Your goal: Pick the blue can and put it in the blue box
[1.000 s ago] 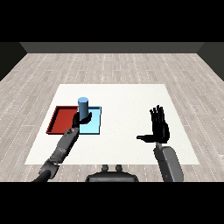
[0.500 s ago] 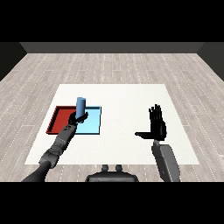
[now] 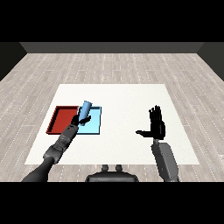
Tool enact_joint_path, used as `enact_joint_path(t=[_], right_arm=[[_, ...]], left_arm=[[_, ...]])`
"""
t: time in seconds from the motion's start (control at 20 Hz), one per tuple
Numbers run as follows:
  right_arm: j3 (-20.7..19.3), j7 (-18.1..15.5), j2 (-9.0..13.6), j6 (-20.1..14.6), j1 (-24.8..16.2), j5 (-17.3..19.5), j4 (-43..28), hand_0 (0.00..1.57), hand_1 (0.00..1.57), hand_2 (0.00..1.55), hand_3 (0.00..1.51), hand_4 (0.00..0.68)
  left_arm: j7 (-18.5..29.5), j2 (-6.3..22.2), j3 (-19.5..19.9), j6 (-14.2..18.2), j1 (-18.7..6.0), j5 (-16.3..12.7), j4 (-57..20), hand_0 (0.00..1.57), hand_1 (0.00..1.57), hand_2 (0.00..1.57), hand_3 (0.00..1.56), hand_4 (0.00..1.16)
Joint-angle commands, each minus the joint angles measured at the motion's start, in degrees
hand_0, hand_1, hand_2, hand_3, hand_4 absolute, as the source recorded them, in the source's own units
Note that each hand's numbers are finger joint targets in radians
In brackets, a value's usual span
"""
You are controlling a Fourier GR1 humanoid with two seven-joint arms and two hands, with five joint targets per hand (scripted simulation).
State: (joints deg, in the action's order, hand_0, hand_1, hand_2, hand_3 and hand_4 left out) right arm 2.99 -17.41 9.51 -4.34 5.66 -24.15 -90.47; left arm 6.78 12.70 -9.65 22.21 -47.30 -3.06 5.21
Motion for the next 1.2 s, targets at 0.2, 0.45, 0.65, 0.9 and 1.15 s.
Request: enact_joint_path(t=[0.2,0.45,0.65,0.9,1.15], right_arm=[[-2.84,1.15,2.58,2.74,-0.23,-2.13,-0.99,0.0,0.0,0.0,0.0,0.0],[-1.87,0.11,-0.45,1.68,2.55,-1.75,0.6,0.0,0.0,0.0,0.0,0.0],[-4.0,0.93,1.22,3.85,2.8,-3.59,1.0,0.0,0.0,0.0,0.0,0.0],[-3.1,-0.38,0.38,4.55,0.34,-3.43,0.17,0.0,0.0,0.0,0.0,0.0],[-1.52,-0.23,-1.02,3.99,0.62,-2.6,-0.08,0.0,0.0,0.0,0.0,0.0]], left_arm=[[-3.47,-3.53,0.65,-1.59,2.37,0.34,-4.73,1.45,1.45,1.39,0.0,0.52],[-4.92,0.04,-1.05,-1.66,2.04,2.77,-5.08,0.0,0.0,0.0,0.0,0.0],[-0.8,-3.79,1.74,9.6,1.99,0.76,-2.28,0.0,0.0,0.0,0.0,0.0],[15.98,-0.4,8.43,16.23,3.44,-5.19,9.75,0.0,0.0,0.0,0.0,0.0],[30.42,-4.26,9.13,7.64,9.54,-7.34,22.48,0.0,0.0,0.0,0.0,0.0]])
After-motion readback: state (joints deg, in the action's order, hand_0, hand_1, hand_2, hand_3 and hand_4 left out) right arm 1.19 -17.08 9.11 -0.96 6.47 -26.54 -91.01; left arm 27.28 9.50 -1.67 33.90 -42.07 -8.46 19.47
